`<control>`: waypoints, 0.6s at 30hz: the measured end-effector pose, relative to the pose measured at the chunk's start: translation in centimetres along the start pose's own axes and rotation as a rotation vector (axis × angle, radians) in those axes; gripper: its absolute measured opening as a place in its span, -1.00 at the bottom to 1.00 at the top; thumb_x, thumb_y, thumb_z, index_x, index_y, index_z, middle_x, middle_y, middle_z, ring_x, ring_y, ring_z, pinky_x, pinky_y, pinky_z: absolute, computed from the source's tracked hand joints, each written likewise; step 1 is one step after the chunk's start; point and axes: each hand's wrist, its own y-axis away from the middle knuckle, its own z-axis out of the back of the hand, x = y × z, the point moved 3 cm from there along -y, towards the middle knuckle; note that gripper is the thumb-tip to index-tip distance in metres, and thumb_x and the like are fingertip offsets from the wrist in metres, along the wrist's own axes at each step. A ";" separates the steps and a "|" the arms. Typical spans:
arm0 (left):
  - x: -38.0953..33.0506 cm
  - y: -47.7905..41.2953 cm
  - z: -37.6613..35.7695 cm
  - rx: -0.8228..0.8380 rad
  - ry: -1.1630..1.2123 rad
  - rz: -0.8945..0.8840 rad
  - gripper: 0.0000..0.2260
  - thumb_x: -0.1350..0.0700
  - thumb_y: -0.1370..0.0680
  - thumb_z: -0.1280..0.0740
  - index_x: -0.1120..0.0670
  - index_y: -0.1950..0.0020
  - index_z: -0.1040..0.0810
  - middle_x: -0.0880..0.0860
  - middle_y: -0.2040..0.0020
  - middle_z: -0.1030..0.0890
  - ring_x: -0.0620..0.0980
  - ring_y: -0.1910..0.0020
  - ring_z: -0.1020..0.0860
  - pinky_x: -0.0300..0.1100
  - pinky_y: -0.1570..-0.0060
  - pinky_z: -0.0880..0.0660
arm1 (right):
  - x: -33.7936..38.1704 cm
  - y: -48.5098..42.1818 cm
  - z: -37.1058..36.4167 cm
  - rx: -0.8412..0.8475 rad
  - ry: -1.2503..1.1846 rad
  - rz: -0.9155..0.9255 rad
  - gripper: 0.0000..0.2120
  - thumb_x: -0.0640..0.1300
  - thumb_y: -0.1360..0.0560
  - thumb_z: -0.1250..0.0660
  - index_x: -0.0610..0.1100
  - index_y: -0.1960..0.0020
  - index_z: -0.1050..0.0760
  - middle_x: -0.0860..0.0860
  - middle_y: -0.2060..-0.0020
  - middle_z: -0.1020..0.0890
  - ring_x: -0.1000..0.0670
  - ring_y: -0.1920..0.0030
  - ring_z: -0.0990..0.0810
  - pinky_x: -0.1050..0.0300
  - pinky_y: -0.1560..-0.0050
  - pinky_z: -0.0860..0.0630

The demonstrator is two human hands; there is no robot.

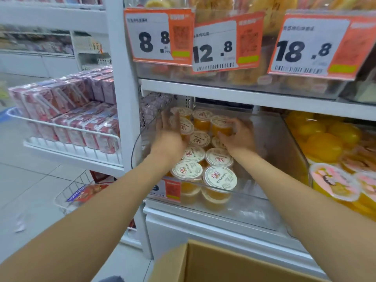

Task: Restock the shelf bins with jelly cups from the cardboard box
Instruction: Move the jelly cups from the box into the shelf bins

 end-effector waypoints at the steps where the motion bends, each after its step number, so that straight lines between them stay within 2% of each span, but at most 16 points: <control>1: -0.4 0.5 0.4 -0.042 -0.044 -0.022 -0.29 -0.17 -0.61 -0.13 0.12 -0.59 0.13 0.30 -0.55 0.16 0.29 -0.54 0.16 0.09 -0.49 -0.02 | -0.4 0.4 0.0 -0.008 -0.007 0.015 -0.51 0.10 -0.42 -0.39 0.09 -0.31 -0.38 -0.03 -0.32 -0.38 -0.08 -0.31 -0.44 -0.03 -0.31 -0.45; 3: -0.6 1.0 1.0 -0.109 -0.074 -0.041 -0.34 -0.16 -0.61 -0.15 0.14 -0.58 -0.04 0.30 -0.56 0.11 0.31 -0.53 0.09 0.13 -0.46 -0.10 | -0.7 0.8 0.4 -0.054 0.058 0.077 -0.52 0.05 -0.49 -0.35 0.04 -0.38 -0.38 -0.05 -0.38 -0.31 -0.07 -0.41 -0.27 0.10 -0.41 -0.28; 5: -0.6 1.0 1.5 -0.187 -0.095 -0.078 -0.48 -0.10 -0.57 -0.28 0.18 -0.43 -0.37 0.31 -0.48 -0.18 0.32 -0.45 -0.17 0.17 -0.34 -0.27 | -0.2 0.9 1.1 -0.120 0.139 0.146 -0.62 0.02 -0.55 -0.28 -0.02 -0.35 -0.44 -0.06 -0.36 -0.33 -0.05 -0.41 -0.24 0.24 -0.31 -0.19; 7: -0.5 0.9 1.9 -0.271 -0.115 -0.087 -0.66 0.09 -0.48 -0.42 0.18 -0.23 -0.57 0.23 -0.33 -0.43 0.27 -0.29 -0.37 0.09 -0.18 -0.40 | 0.1 1.0 1.2 -0.111 0.196 0.173 -0.64 0.00 -0.60 -0.21 -0.04 -0.36 -0.46 -0.03 -0.36 -0.37 -0.05 -0.39 -0.27 0.21 -0.32 -0.21; 9: -0.3 1.0 2.1 -0.280 -0.044 -0.059 -0.64 0.31 -0.42 -0.37 0.13 -0.21 -0.61 0.14 -0.34 -0.46 0.19 -0.33 -0.36 0.00 -0.21 -0.37 | 0.0 0.9 1.2 -0.084 0.284 0.165 -0.61 0.01 -0.63 -0.14 -0.03 -0.43 -0.38 -0.05 -0.41 -0.36 -0.10 -0.41 -0.26 0.06 -0.37 -0.23; 11: -0.2 1.0 2.1 -0.280 0.033 -0.056 -0.55 0.39 -0.41 -0.31 0.13 -0.27 -0.59 0.11 -0.39 -0.44 0.15 -0.41 -0.31 -0.09 -0.32 -0.29 | -0.3 0.7 1.3 -0.030 0.349 0.103 -0.56 0.06 -0.64 -0.06 0.05 -0.51 -0.23 -0.08 -0.50 -0.24 -0.14 -0.48 -0.17 -0.08 -0.41 -0.21; 15: 0.2 0.6 1.4 -0.274 0.050 -0.065 -0.63 0.27 -0.48 -0.29 0.16 -0.28 -0.57 0.12 -0.31 -0.51 0.17 -0.44 -0.30 -0.06 -0.37 -0.24 | -0.8 0.7 1.0 0.088 0.329 0.020 -0.49 0.17 -0.63 0.00 0.17 -0.55 0.01 -0.06 -0.57 0.06 -0.18 -0.54 0.05 -0.20 -0.47 0.00; 18: 0.1 0.4 1.2 -0.276 0.056 -0.050 -0.64 0.18 -0.50 -0.30 0.16 -0.29 -0.56 0.12 -0.28 -0.53 0.19 -0.40 -0.33 -0.01 -0.35 -0.26 | -0.2 0.7 1.0 0.056 0.349 0.128 -0.51 0.13 -0.63 -0.06 0.14 -0.54 -0.11 -0.04 -0.57 0.03 -0.15 -0.54 0.01 -0.13 -0.46 -0.02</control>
